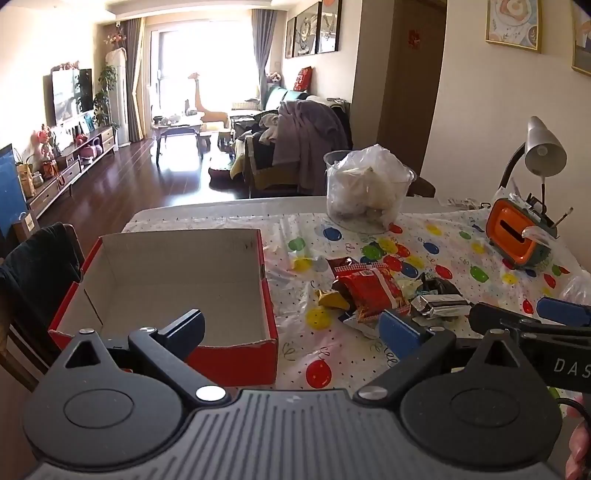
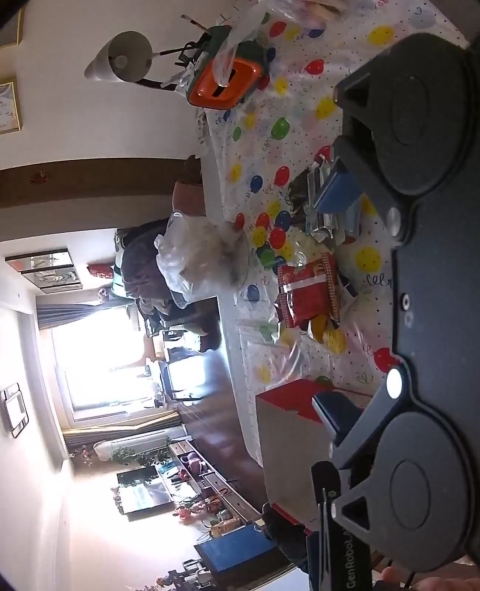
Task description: Organize snacks
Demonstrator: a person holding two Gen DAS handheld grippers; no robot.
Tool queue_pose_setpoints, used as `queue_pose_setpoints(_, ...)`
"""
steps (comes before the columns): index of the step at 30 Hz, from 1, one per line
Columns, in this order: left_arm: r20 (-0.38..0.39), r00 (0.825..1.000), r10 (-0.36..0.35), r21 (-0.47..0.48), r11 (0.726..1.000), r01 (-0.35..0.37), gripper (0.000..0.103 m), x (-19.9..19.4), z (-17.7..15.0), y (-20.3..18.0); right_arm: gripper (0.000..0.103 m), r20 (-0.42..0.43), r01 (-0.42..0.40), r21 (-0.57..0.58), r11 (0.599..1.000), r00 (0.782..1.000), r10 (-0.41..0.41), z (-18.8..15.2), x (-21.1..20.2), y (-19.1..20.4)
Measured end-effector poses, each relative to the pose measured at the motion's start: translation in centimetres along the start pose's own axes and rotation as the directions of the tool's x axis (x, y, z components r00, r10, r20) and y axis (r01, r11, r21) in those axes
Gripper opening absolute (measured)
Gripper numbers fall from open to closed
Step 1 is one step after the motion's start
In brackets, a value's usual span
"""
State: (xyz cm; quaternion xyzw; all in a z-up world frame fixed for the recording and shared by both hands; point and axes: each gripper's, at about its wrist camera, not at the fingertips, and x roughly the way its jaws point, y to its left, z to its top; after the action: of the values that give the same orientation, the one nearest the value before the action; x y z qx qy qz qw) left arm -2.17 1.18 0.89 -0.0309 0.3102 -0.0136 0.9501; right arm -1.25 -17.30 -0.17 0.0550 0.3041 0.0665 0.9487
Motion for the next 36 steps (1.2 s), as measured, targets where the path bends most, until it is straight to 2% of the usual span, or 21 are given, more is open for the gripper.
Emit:
queue_pose_setpoints(16,-0.011,1.0,0.004,0.002,1.0,-0.004,0.101,0.55,-0.15,-0.2,0.103,-0.047,0.01,0.014,1.0,0.999,-0.01,-0.17,0.4,-0.52)
queue_pose_setpoints(36,-0.034,0.999,0.011,0.007,1.0,-0.01,0.101,0.52,-0.52,-0.4,0.103,-0.053,0.018,0.001,1.0,0.998,-0.018,-0.08,0.38,-0.57)
